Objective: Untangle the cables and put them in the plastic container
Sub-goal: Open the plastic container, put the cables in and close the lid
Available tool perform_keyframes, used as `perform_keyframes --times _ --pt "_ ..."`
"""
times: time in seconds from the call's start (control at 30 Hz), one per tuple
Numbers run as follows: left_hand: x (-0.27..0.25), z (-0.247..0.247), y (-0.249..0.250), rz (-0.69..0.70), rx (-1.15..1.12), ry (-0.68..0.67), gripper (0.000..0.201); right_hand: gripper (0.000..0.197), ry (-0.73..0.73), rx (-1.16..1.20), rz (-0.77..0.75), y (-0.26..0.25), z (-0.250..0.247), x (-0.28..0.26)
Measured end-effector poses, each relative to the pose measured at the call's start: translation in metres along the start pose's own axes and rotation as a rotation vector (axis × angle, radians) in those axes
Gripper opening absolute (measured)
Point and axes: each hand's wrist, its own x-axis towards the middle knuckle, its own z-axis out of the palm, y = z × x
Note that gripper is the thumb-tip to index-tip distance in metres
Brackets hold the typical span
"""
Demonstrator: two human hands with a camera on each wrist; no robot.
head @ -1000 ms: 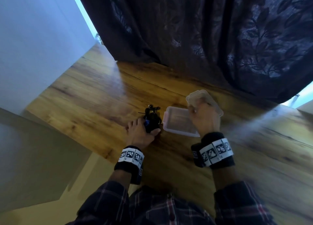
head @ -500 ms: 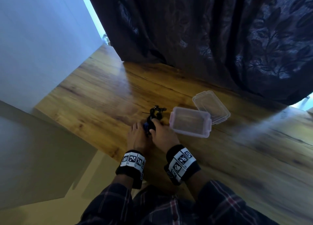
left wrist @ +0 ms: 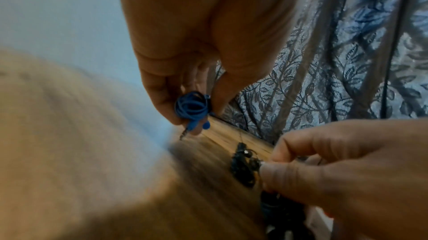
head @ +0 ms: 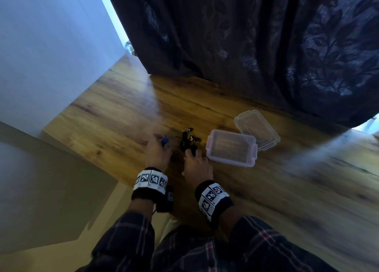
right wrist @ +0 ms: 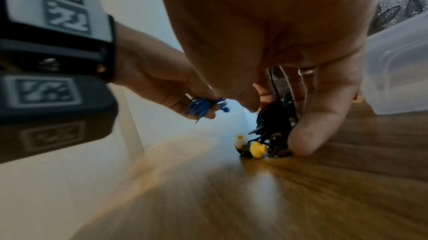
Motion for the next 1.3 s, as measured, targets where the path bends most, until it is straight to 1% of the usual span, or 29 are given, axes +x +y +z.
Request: perform_keyframes --times 0.07,0.13,0.23,0.27,0.37,0.43,0.53,0.6,0.63,0.7,0.8,0.93,1.0,1.07,1.17,1.3 --pt "0.008 0.013 0.015 -0.014 -0.036 -0.006 0.031 0.043 -0.003 -0.014 0.02 0.002 0.001 -0.004" --pt "0.017 0.029 0.024 -0.021 -0.019 -0.032 0.033 0.041 0.002 -0.011 0.036 0.003 0.001 -0.007" --pt "0.046 0.065 0.01 -0.034 0.075 -0.044 0.054 0.033 -0.013 -0.023 0.044 0.003 0.0 -0.01" --pt "0.05 0.071 0.009 -0.037 0.1 -0.041 0.055 0.032 -0.02 -0.03 0.041 0.003 -0.001 -0.011" --pt "0.032 0.058 0.034 -0.046 0.101 -0.063 0.041 0.03 -0.02 -0.014 0.048 0.007 -0.003 -0.012" --pt "0.025 0.049 0.042 -0.084 0.074 -0.082 0.036 0.027 -0.002 -0.004 0.063 0.008 -0.003 -0.012" --pt "0.023 0.041 0.042 -0.139 0.062 -0.098 0.044 0.023 0.021 0.014 0.068 0.007 -0.005 -0.014" --pt "0.025 0.038 0.036 -0.156 0.051 -0.091 0.044 0.021 0.027 0.042 0.058 0.005 -0.008 -0.018" --pt "0.024 0.034 0.034 -0.153 0.028 -0.074 0.044 0.017 0.038 0.066 0.047 0.004 -0.01 -0.021" --pt "0.02 0.027 0.032 -0.155 -0.018 -0.042 0.045 0.004 0.071 0.126 0.021 0.005 -0.017 -0.026" --pt "0.015 0.019 0.03 -0.107 -0.117 -0.02 0.045 0.008 0.109 0.237 -0.016 0.014 -0.036 -0.033" --pt "0.006 0.013 0.044 0.02 -0.17 -0.04 0.044 0.009 0.185 0.368 -0.03 0.035 -0.066 -0.039" --pt "-0.001 0.016 0.057 0.064 -0.191 -0.068 0.042 0.006 0.248 0.41 -0.031 0.047 -0.079 -0.04" --pt "-0.01 0.022 0.07 0.102 -0.216 -0.092 0.043 0.002 0.345 0.428 -0.025 0.062 -0.088 -0.041" --pt "-0.022 0.037 0.086 0.143 -0.209 -0.122 0.042 0.005 0.425 0.416 0.076 0.083 -0.1 -0.043" --pt "-0.035 0.06 0.099 0.199 -0.149 -0.179 0.039 0.012 0.426 0.415 0.178 0.109 -0.106 -0.042"
